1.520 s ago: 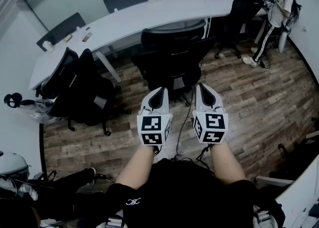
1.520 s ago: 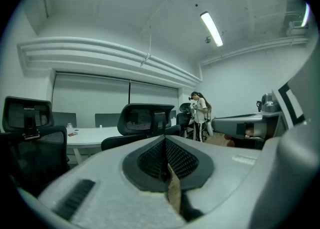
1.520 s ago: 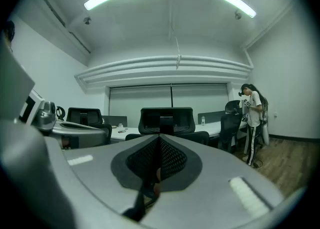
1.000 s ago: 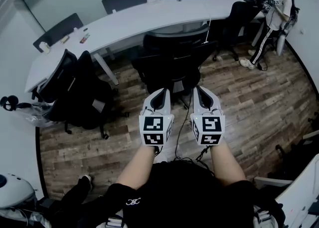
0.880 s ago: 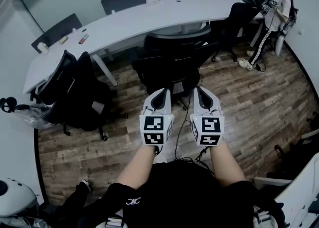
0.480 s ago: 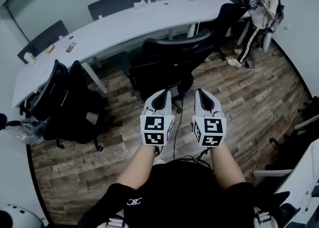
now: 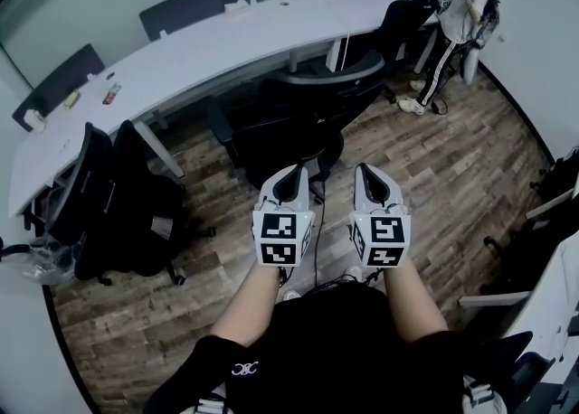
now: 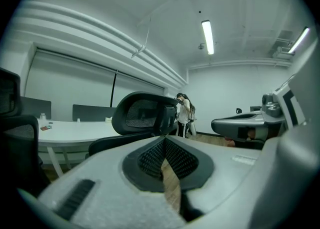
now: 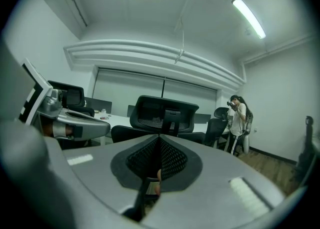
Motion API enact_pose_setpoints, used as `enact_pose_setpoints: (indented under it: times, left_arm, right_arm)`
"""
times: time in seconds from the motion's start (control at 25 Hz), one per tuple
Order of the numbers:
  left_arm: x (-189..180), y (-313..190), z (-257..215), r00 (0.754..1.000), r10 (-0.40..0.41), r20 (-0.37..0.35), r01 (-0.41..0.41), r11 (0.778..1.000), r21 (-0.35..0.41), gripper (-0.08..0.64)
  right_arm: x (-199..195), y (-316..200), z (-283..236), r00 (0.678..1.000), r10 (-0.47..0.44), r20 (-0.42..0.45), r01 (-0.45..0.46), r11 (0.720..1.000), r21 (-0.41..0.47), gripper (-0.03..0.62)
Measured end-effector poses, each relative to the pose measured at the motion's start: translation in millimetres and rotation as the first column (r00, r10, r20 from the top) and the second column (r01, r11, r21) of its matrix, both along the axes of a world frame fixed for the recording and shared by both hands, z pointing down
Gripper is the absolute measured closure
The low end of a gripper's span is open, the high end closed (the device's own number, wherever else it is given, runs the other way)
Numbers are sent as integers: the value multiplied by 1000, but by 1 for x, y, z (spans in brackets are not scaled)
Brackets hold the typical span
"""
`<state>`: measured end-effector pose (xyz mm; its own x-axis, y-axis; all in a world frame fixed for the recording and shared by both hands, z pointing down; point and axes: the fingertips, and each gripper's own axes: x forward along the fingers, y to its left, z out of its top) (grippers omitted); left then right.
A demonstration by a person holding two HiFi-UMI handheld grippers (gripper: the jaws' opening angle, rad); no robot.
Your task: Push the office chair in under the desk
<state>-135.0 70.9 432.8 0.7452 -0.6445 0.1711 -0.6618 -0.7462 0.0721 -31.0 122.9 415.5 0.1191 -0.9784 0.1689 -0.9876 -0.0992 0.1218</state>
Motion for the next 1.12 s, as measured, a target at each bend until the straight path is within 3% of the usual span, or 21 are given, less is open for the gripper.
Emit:
enact_pose_setpoints:
  times: [0.32, 0.52, 0.64, 0.8, 0.92, 1.04, 1.12]
  left_arm:
    - [22, -28, 0, 999, -27, 41, 26, 999, 40, 552]
    - [33, -55, -1, 991, -50, 126, 40, 996, 79, 552]
    - [31, -78, -10, 975, -106, 195, 82, 989, 127, 552]
    - [19, -106, -18, 937, -169, 307, 109, 973, 201, 522]
    - [13, -118, -5, 873, -149, 464, 27, 965, 260, 512]
    - [9, -127, 14, 787, -81, 612, -84, 968, 237, 466]
    - [6, -132, 22, 767, -40, 640, -107, 976, 188, 414]
  right_arm:
    - [28, -28, 11, 999, -33, 24, 33, 999, 7, 583]
    - [66, -57, 15, 996, -92, 7, 92, 996, 14, 583]
    - [102, -78, 13, 988, -150, -17, 150, 989, -3, 583]
    - [143, -111, 13, 964, -250, -92, 247, 968, -44, 579]
    - [161, -132, 16, 914, -377, -153, 362, 925, -113, 548]
    - [165, -152, 29, 814, -542, -210, 499, 837, -223, 504]
    - [167, -165, 34, 751, -620, -226, 561, 780, -277, 451]
